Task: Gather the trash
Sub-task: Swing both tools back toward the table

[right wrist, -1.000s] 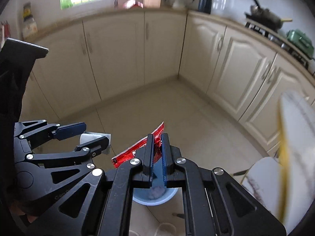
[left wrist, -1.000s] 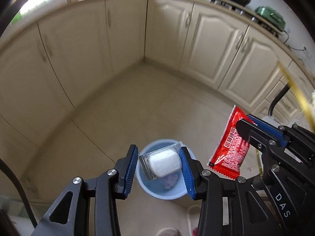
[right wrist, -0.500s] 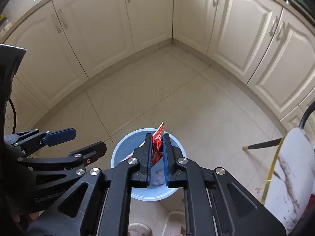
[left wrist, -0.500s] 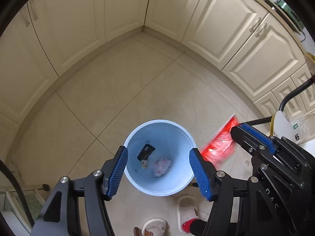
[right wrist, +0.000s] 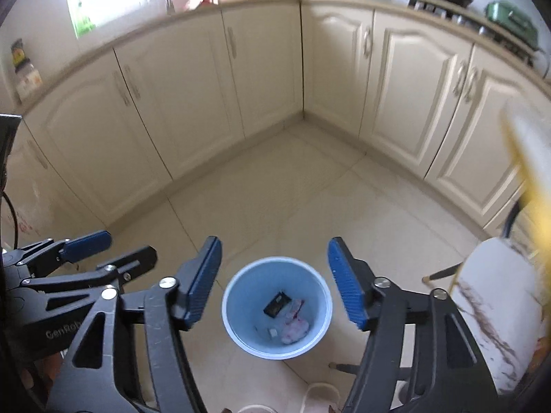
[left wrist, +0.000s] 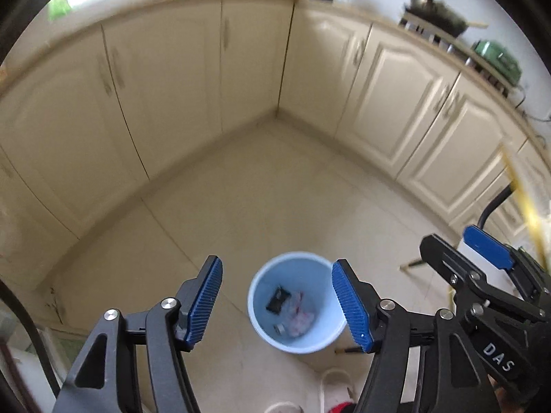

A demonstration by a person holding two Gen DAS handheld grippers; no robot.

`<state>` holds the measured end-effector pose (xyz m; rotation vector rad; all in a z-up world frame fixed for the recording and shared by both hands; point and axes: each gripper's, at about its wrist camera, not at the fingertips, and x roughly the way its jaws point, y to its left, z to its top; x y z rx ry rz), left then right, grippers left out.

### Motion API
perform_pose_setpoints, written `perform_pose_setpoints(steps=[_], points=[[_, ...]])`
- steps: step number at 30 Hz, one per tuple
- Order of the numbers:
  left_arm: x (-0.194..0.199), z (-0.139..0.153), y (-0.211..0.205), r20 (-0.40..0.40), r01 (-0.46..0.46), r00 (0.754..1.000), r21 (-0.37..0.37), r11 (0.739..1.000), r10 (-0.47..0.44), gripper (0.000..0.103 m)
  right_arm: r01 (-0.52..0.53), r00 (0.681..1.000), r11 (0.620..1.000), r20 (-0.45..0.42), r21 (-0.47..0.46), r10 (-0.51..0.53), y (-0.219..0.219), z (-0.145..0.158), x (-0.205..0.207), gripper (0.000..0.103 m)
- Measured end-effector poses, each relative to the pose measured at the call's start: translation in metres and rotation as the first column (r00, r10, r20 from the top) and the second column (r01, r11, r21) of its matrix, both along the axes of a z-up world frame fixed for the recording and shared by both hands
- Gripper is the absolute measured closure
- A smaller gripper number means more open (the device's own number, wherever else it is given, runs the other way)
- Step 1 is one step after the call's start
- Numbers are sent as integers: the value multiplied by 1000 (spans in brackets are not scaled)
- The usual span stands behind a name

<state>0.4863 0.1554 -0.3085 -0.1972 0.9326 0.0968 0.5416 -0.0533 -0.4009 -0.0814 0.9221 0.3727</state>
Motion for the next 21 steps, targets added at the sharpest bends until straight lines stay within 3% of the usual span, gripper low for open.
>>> perform_pose_setpoints(steps=[3, 7, 9, 13, 17, 21], points=[[-30, 45, -13, 112, -29, 993, 46, 999, 24, 29, 25, 996, 1000, 87, 7, -25, -6, 45, -26, 14], [-73, 89, -39, 241, -48, 970, 77, 996, 28, 19, 57, 975, 998, 212, 33, -62, -24, 107, -71, 3], [-95, 106, -57, 299, -43, 954, 81, 996, 17, 11, 74, 956, 996, 282, 45, -84, -38, 138, -97, 1], [-144, 133, -99, 409, -8, 912, 104, 995, -35, 9, 137, 906, 988, 396, 65, -152, -63, 190, -145, 0], [-194, 152, -154, 521, 7, 849, 145, 989, -82, 4, 201, 842, 977, 496, 73, -211, -90, 236, -193, 0], [-240, 168, -195, 624, -4, 776, 157, 988, -95, 2, 280, 757, 957, 596, 72, -267, -114, 274, -238, 0]])
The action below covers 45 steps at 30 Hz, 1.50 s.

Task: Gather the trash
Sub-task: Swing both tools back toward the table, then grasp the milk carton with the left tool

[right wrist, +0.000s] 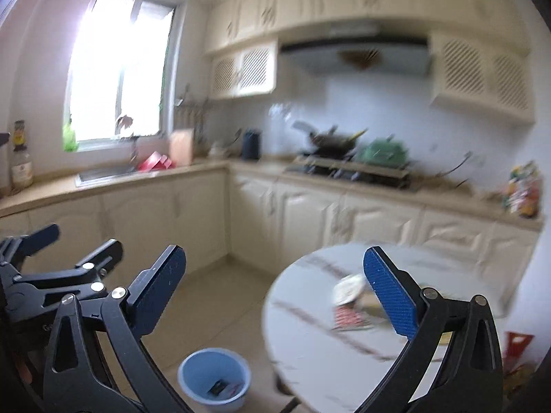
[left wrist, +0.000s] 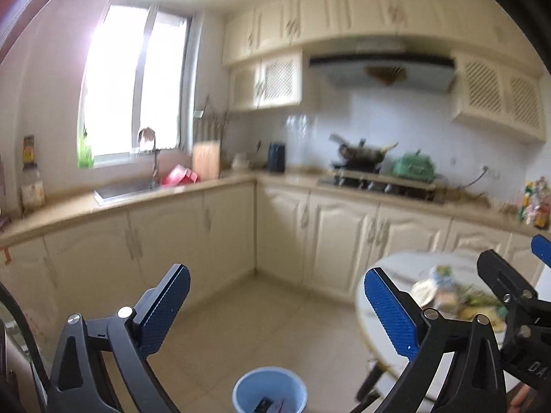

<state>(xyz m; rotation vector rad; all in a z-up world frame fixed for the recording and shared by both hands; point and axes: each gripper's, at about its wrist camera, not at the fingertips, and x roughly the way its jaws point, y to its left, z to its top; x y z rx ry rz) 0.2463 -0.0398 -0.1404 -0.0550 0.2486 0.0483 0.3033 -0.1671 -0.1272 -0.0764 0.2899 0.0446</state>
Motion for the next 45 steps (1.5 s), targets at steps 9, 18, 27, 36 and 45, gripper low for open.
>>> perform_pose_setpoints(steps=[9, 18, 27, 36, 45], points=[[-126, -26, -39, 168, 23, 985, 31, 999, -28, 1, 81, 987, 996, 135, 23, -83, -41, 47, -81, 0], [-218, -80, -37, 211, 53, 976, 36, 998, -59, 1, 121, 975, 992, 183, 42, -127, -67, 62, -127, 0], [-202, -73, -39, 194, 64, 978, 55, 996, -73, 1, 182, 965, 980, 179, 79, -193, -103, 60, -130, 0], [-98, -63, -88, 30, 132, 990, 80, 988, -135, 1, 308, 946, 946, 73, 98, -316, -162, 28, -100, 0], [18, -88, -154, -243, 274, 937, 72, 959, -250, 1, 466, 882, 878, -135, 109, -452, -248, -33, -51, 0]])
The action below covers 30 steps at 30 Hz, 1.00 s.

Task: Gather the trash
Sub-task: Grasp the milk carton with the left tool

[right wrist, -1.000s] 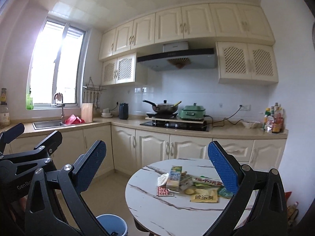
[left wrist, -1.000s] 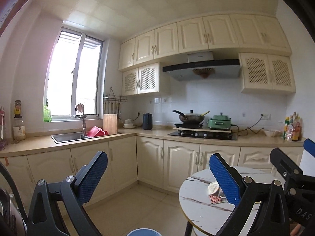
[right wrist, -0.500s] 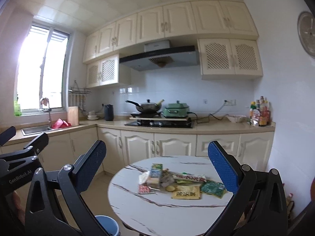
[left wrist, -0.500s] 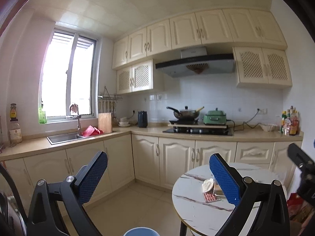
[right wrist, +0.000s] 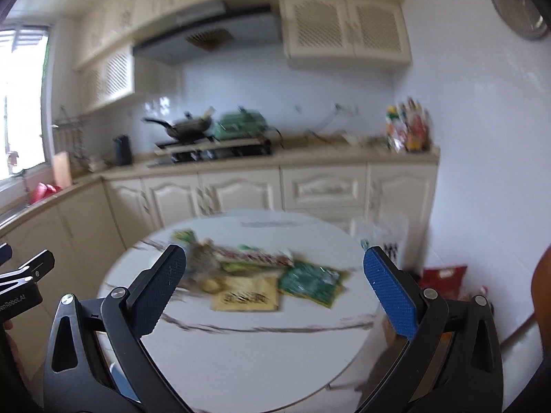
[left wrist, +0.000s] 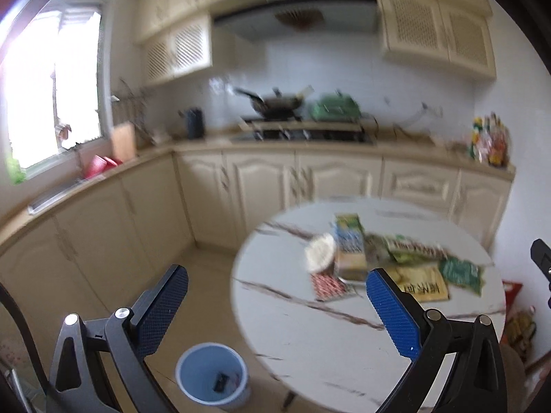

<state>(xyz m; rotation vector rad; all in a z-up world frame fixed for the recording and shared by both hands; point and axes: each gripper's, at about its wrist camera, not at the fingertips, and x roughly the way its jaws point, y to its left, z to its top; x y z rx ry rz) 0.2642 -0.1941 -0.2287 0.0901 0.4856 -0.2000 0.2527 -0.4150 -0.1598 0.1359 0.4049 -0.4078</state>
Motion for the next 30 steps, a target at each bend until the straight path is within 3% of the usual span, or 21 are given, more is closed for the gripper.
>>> perform_pose_setpoints(steps=[5, 11, 14, 17, 19, 21, 24, 30], points=[[89, 5, -48, -109, 65, 992, 43, 997, -60, 1, 36, 993, 998, -117, 42, -31, -36, -38, 35, 0], [170, -16, -96, -239, 160, 961, 76, 984, -138, 1, 43, 970, 996, -243, 77, -23, -66, -76, 79, 0], [216, -29, -108, -299, 159, 945, 77, 984, -129, 3, 37, 959, 995, -283, 89, -11, -77, -87, 95, 0], [246, -34, -109, -340, 164, 931, 52, 985, -137, 22, 29, 952, 996, -307, 89, 0, -82, -95, 108, 0], [264, -38, -111, -367, 171, 918, 32, 985, -147, 27, 20, 949, 996, -315, 87, 8, -84, -97, 115, 0], [280, -41, -111, -391, 179, 907, 22, 984, -156, 40, 12, 945, 996, -325, 84, 16, -87, -99, 124, 0], [296, -46, -113, -393, 192, 903, 15, 981, -170, 58, -6, 939, 998, -342, 69, 29, -89, -103, 136, 0], [296, -44, -98, -381, 229, 898, -27, 973, -222, 58, -93, 915, 995, -391, 41, 102, -87, -108, 166, 0]])
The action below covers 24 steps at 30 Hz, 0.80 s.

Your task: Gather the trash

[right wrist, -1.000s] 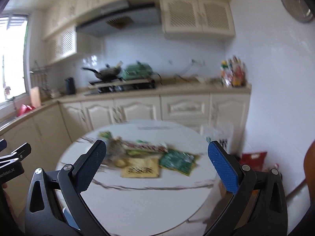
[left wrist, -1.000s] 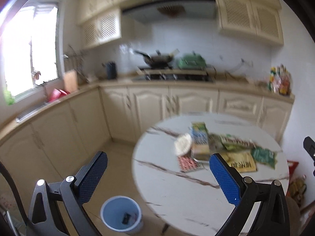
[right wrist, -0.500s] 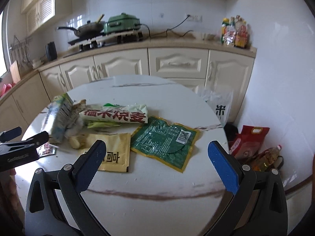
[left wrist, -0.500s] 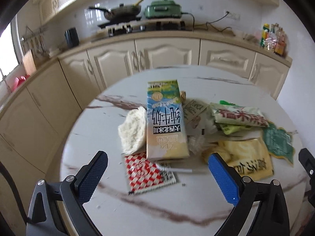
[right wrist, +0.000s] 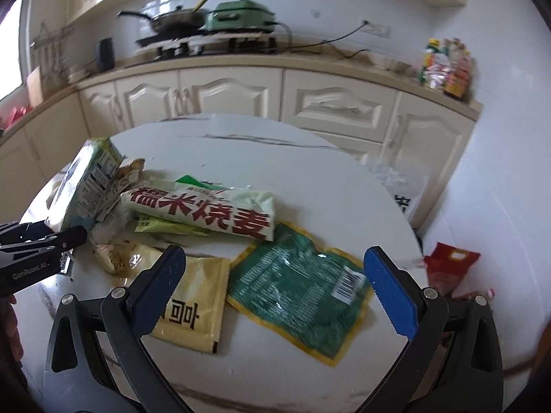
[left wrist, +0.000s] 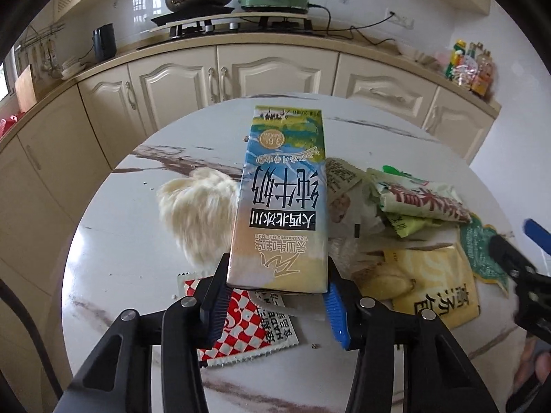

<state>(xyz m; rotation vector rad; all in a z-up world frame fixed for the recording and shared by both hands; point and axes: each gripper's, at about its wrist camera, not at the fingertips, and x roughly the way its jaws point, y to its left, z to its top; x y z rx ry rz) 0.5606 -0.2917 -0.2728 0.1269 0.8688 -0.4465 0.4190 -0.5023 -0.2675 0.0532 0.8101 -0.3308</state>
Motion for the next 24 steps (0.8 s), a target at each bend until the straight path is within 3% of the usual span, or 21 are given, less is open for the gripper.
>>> perform_pose_setpoints(steps=[6, 13, 24], points=[[-36, 10, 30, 15, 15, 1000, -51, 999, -14, 58, 0, 999, 998, -42, 69, 3, -9, -12, -3, 0], [-78, 24, 50, 37, 61, 998, -79, 995, -58, 58, 91, 992, 990, -100, 111, -80, -43, -30, -25, 0], [-105, 43, 65, 47, 57, 997, -80, 995, -53, 58, 31, 979, 992, -206, 125, -5, -44, -45, 14, 0]])
